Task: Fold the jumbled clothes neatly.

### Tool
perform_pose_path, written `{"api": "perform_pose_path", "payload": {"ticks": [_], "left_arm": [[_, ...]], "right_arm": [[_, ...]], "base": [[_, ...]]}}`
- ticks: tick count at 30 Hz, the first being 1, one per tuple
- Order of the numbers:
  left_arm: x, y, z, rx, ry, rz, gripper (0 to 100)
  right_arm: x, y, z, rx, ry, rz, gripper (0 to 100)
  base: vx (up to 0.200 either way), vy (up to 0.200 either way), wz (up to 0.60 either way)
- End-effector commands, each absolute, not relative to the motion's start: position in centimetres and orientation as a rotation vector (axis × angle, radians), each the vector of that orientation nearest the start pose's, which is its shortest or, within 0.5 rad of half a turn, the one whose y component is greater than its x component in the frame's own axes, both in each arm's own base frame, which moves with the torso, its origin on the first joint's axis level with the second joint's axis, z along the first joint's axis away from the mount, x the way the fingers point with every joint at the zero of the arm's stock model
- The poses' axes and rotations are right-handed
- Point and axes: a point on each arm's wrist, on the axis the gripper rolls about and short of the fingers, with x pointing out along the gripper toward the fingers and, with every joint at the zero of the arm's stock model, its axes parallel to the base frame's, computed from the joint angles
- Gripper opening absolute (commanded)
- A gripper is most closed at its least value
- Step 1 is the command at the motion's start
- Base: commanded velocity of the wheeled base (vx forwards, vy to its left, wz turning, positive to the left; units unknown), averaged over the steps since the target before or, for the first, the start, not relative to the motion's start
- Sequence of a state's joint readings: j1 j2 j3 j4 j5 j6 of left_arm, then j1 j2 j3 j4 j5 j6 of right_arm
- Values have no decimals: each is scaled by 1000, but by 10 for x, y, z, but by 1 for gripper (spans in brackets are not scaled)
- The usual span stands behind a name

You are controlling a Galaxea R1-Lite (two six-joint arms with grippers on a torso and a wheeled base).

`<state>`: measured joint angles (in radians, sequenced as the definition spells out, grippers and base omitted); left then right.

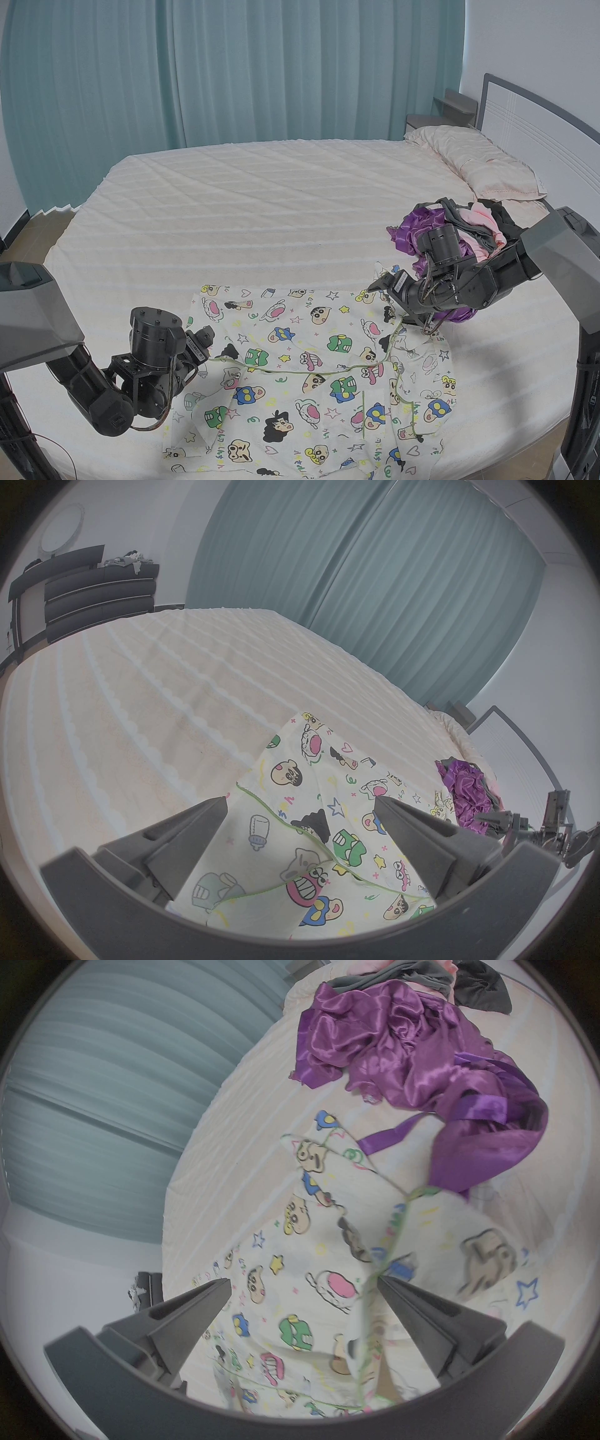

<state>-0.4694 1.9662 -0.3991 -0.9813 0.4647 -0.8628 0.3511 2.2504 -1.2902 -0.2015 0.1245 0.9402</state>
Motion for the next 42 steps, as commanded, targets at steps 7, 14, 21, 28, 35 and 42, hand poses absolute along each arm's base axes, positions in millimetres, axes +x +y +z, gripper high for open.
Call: {"api": "perform_pose_path", "payload": {"ticks": [7, 14, 21, 28, 35, 42], "left_arm": [[250, -115, 47, -578, 484, 218, 100], [249, -117, 46, -576, 487, 211, 100], [249, -117, 47, -579, 485, 210, 100], [246, -120, 47, -584, 489, 200, 100], [246, -120, 47, -584, 489, 200, 100], [247, -120, 47, -584, 489, 200, 100]], "right_arm": [[367, 124, 68, 678, 962, 105, 100], [339, 86, 82, 632, 950, 105, 100], [293, 45, 55, 523, 1030, 132, 100], [273, 26, 18, 481, 1034, 163, 100], [274, 28, 4, 484, 1059, 179, 100], [280, 30, -10, 501, 1092, 205, 0]], "base": [[0, 0, 0], [0, 0, 0], [0, 0, 0], [0, 0, 0], [0, 0, 0], [0, 0, 0]]}}
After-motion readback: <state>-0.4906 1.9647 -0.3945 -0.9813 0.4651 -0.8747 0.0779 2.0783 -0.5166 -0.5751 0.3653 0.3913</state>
